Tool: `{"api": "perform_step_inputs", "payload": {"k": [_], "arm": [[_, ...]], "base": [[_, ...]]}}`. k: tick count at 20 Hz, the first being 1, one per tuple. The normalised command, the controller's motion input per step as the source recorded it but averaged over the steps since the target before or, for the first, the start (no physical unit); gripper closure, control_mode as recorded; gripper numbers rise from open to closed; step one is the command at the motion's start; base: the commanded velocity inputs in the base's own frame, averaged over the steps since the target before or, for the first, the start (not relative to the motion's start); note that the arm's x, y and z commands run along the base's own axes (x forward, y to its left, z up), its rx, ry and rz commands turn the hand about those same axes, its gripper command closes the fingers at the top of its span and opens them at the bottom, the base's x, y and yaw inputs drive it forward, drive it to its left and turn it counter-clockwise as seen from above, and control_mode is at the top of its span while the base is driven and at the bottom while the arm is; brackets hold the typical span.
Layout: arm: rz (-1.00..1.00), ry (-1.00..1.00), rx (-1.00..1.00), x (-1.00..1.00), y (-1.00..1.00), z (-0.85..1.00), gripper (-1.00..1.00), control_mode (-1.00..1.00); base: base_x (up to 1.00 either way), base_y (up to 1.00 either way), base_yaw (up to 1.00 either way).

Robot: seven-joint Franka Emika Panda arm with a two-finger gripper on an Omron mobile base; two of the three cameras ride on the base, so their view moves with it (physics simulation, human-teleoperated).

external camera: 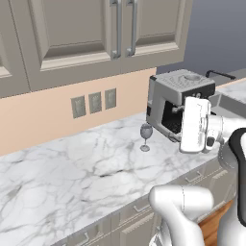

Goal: Retrieve the wine glasses from the counter and place one next to each plate.

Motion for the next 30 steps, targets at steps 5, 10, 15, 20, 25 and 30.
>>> {"api": "perform_step_inputs", "payload": {"k": [5, 10, 15, 20, 25, 30], "arm": [[-0.06, 0.25, 0.11, 0.14, -0.37, -0.23, -1.0, -1.0], [0.01, 0.19, 0.17, 0.07, -0.54, -0.47, -1.0, -1.0], [0.0, 0.21, 0.09, 0.32, -0.48, -0.66, -1.0, -1.0], [0.0, 0.2, 0.02, 0.48, -0.25, -0.59, -1.0, -1.0], [0.0, 0.21, 0.0, 0.68, -0.01, -0.65, -1.0, -1.0], [0.0, 0.22, 0.02, 0.77, 0.0, -0.52, -1.0, -1.0]], "base": [[0.0, 0.0, 0.0], [0.0, 0.0, 0.0], [0.0, 0.0, 0.0], [0.0, 0.0, 0.0], [0.0, 0.0, 0.0], [0.0, 0.0, 0.0]]}}
